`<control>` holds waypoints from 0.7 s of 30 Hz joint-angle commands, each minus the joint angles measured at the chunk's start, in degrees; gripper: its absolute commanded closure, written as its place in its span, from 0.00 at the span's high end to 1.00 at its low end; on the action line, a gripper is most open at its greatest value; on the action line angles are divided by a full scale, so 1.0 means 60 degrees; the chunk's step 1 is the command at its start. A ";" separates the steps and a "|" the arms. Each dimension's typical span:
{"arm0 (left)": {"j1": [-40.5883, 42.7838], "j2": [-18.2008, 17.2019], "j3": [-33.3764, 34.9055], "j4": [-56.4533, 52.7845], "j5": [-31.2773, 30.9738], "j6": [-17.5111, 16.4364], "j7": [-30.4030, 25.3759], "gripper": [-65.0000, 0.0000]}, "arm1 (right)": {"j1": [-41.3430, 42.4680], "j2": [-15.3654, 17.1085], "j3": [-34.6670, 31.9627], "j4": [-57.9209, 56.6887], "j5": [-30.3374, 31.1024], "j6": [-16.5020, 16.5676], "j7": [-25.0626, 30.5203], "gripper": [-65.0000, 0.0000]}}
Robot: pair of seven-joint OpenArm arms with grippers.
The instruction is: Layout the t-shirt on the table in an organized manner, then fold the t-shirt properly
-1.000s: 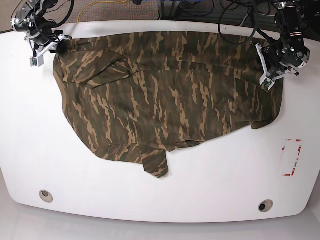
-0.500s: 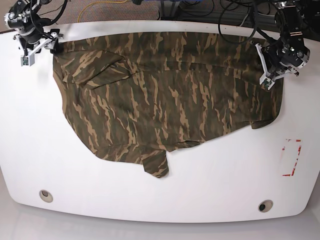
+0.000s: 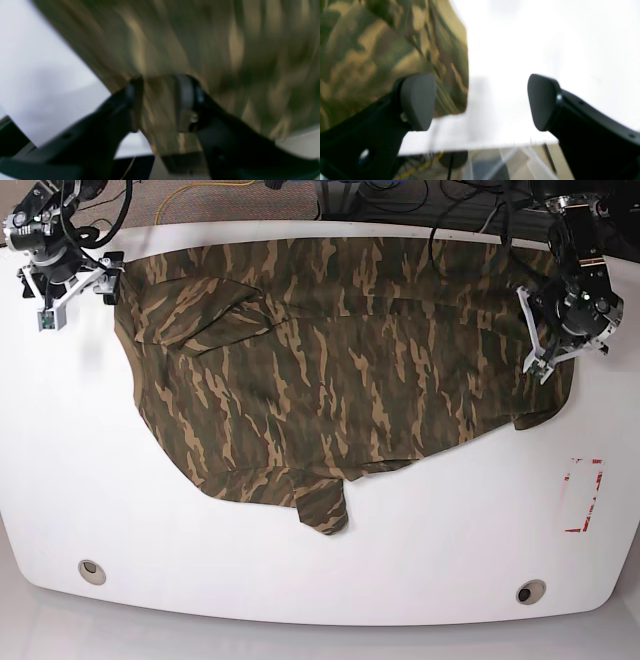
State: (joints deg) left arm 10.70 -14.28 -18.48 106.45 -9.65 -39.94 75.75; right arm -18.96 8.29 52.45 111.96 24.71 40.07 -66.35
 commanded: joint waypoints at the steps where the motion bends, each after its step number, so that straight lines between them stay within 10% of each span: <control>1: -0.0106 -0.0088 -0.0180 0.0199 -0.0143 -0.0009 0.0174 0.42 | 0.0178 0.0178 -0.0016 0.0175 0.0094 -0.0012 0.0164 0.84; 21: -0.2347 -0.0118 -0.2070 0.0404 -0.1051 -0.0009 0.0423 0.47 | 0.3343 0.0603 -0.2067 -0.1715 0.0036 -0.0012 0.0237 0.84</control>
State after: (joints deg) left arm -1.52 -14.06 -30.28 108.14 -15.84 -39.94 78.56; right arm -2.09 10.20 40.82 103.22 24.21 40.07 -66.15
